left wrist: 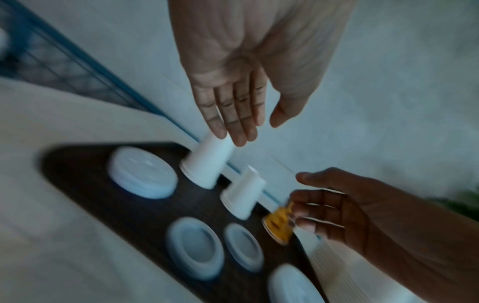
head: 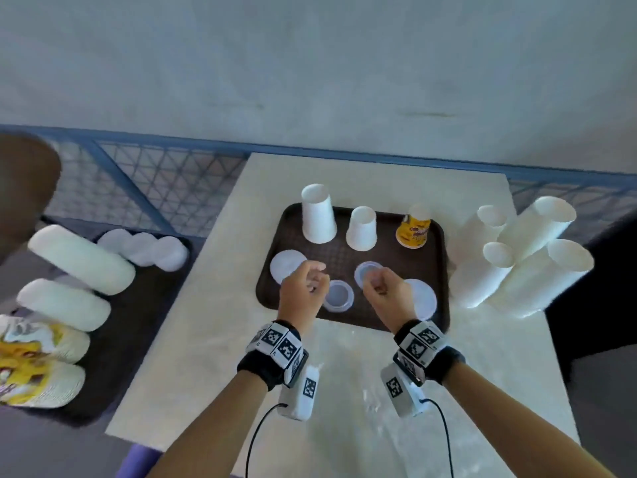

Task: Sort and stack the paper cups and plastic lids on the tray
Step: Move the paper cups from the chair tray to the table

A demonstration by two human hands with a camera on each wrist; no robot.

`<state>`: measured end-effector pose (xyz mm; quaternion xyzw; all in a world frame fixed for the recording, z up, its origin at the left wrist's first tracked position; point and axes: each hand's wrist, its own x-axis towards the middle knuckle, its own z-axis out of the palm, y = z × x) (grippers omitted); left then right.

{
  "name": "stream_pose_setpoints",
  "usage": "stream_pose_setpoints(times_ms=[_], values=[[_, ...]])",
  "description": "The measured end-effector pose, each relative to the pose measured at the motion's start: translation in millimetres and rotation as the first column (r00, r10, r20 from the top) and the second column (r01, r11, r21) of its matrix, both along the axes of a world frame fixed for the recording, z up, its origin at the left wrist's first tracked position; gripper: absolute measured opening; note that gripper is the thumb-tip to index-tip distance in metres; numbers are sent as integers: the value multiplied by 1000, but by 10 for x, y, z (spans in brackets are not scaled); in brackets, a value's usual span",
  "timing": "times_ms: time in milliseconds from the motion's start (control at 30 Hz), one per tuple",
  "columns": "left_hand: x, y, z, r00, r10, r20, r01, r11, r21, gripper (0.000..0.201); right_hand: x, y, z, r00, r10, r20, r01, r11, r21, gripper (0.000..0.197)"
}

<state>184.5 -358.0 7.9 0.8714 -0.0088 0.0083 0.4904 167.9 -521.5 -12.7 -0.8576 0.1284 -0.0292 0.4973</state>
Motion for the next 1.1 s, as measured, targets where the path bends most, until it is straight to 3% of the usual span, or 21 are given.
stream_pose_setpoints(times_ms=[233,467,567,700,867,1100], values=[[-240,1869,266,932,362,33,-358,930,-83,22,529,1983,368,949,310,53,-314,945,91,8],[-353,3342,441,798,600,58,-602,798,30,24,876,3630,419,893,448,25,-448,887,107,17],[-273,3794,510,799,599,51,-596,779,194,31,1077,4126,441,858,512,-33,-499,848,178,32],[-104,4213,534,816,575,-56,-514,767,384,54,1354,4645,484,814,580,-39,-573,812,111,61],[116,4492,418,851,497,-166,-343,767,542,66,1644,5109,367,791,604,-95,-602,797,57,90],[322,4683,134,839,456,-297,-215,779,590,69,1732,5405,134,782,612,-113,-607,791,81,96]])
